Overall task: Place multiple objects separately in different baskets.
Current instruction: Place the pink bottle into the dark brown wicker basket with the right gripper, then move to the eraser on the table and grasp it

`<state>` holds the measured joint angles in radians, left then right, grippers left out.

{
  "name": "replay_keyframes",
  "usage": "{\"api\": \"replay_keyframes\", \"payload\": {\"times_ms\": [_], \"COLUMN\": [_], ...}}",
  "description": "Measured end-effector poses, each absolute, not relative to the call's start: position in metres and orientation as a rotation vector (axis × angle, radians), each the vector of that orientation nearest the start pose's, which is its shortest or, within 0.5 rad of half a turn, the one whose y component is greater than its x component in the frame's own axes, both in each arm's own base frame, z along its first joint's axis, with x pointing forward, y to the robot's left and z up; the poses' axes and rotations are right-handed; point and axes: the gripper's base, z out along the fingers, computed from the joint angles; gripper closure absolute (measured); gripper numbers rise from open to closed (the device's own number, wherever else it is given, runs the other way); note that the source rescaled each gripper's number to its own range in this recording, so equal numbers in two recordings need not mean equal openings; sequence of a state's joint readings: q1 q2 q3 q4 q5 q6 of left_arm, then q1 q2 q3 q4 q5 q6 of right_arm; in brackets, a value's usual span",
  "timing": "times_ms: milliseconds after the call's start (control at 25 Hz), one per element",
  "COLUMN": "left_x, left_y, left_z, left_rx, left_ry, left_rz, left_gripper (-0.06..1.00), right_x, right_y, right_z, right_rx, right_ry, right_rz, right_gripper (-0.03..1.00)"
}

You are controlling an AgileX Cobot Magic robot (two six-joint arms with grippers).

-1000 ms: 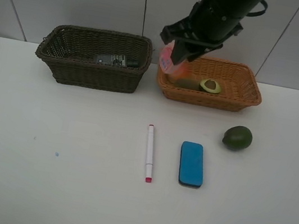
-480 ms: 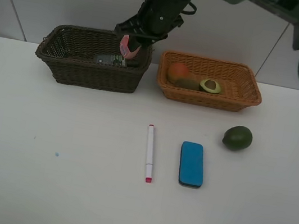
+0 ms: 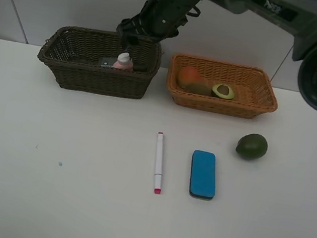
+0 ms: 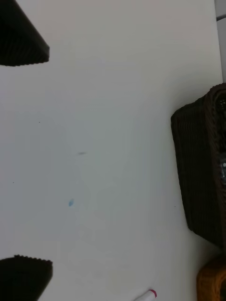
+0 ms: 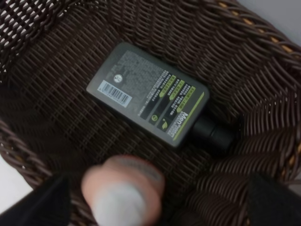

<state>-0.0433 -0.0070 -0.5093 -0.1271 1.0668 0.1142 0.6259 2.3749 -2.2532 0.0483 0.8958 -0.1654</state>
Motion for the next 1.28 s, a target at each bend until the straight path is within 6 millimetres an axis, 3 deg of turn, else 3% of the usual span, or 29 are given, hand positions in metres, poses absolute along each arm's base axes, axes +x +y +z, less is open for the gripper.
{"api": "replay_keyframes", "payload": {"times_ms": [160,480,600,840,1000,1160,1280], "left_x": [-0.008,-0.008,-0.008,-0.008,-0.008,-0.008,-0.008], "left_y": [-0.010,-0.010,-0.010,-0.010,-0.010,-0.010,-0.010], "left_z": [0.280,0.280,0.280,0.280,0.280,0.280,0.280], "left_rx": [0.167,0.167,0.167,0.167,0.167,0.167,0.167], "left_ry": [2.022,2.022,2.022,2.022,2.022,2.022,2.022], "left_rz": [-0.107,-0.107,-0.107,-0.107,-0.107,-0.107,-0.107], "left_gripper": [-0.06,-0.06,-0.06,-0.06,-0.06,-0.06,-0.06], "right_x": [0.423,0.374,0.353,0.306,0.283,0.266,0.259], "right_y": [0.310,0.275,0.257,0.220,0.204,0.193,0.188], "right_z": [0.243,0.329,0.333,0.297,0.243,0.197,0.176], "right_rx": [-0.979,-0.973,-0.956,-0.804,-0.710,-0.645,-0.585], "right_ry": [2.393,2.454,2.516,2.786,3.001,3.079,3.070], "right_rz": [0.234,0.230,0.184,0.106,0.016,-0.003,0.020], "right_gripper": [-0.01,-0.01,-0.01,-0.01,-0.01,-0.01,-0.01]}}
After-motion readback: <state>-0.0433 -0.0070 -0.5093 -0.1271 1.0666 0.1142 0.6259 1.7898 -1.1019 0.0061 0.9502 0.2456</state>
